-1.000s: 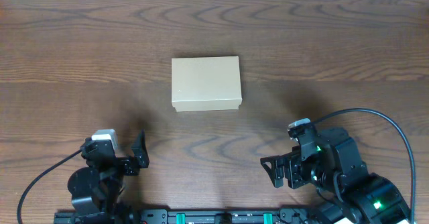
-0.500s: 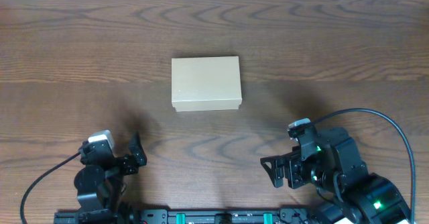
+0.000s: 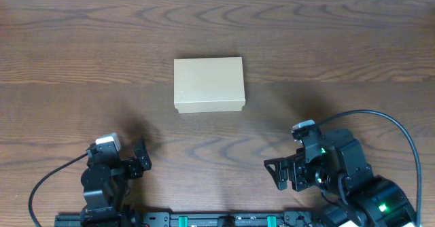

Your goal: Pack container

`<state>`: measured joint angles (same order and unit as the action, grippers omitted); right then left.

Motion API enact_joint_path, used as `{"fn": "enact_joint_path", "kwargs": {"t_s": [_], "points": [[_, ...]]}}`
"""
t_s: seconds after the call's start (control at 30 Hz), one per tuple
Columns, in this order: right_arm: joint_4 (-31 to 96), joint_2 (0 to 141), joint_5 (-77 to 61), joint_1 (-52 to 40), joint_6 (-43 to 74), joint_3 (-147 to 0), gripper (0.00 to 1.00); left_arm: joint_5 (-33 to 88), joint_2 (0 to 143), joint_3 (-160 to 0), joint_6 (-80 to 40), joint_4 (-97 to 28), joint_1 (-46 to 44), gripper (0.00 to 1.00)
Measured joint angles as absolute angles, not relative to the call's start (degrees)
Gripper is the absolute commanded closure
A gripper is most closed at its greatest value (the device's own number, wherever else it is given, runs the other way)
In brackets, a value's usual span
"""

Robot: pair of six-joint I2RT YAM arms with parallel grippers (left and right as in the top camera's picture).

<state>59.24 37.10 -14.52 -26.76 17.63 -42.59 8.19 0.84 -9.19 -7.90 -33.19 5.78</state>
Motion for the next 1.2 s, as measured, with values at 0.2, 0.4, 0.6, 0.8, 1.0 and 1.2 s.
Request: {"fn": "enact_joint_path", "kwargs": {"t_s": [0.2, 0.4, 0.6, 0.8, 1.0, 1.2], "points": [[59.3, 37.1, -14.5, -26.8, 17.6, -42.6, 0.01, 8.2, 0.8, -9.2, -7.9, -33.2, 5.8, 0.05], [59.3, 37.1, -14.5, -26.8, 17.6, -42.6, 0.01, 8.2, 0.8, -9.2, -7.9, -33.2, 5.8, 0.05], [58.6, 36.8, -13.0, -26.9, 14.4, -42.5, 0.01, 8.2, 0.8, -9.2, -7.9, -33.2, 5.8, 0.05], [47.9, 30.1, -11.4, -27.2, -0.8, -36.5, 0.01, 8.2, 0.8, -9.2, -7.9, -33.2, 5.8, 0.05], [38.5, 18.8, -10.4, -27.2, -6.9, -20.6, 0.01, 8.2, 0.7, -9.2, -7.9, -33.1, 5.8, 0.05], [37.7, 8.0, -10.3, -27.2, -6.1, -13.2, 0.01, 8.2, 0.7, -9.2, -7.9, -33.2, 5.8, 0.05]]}}
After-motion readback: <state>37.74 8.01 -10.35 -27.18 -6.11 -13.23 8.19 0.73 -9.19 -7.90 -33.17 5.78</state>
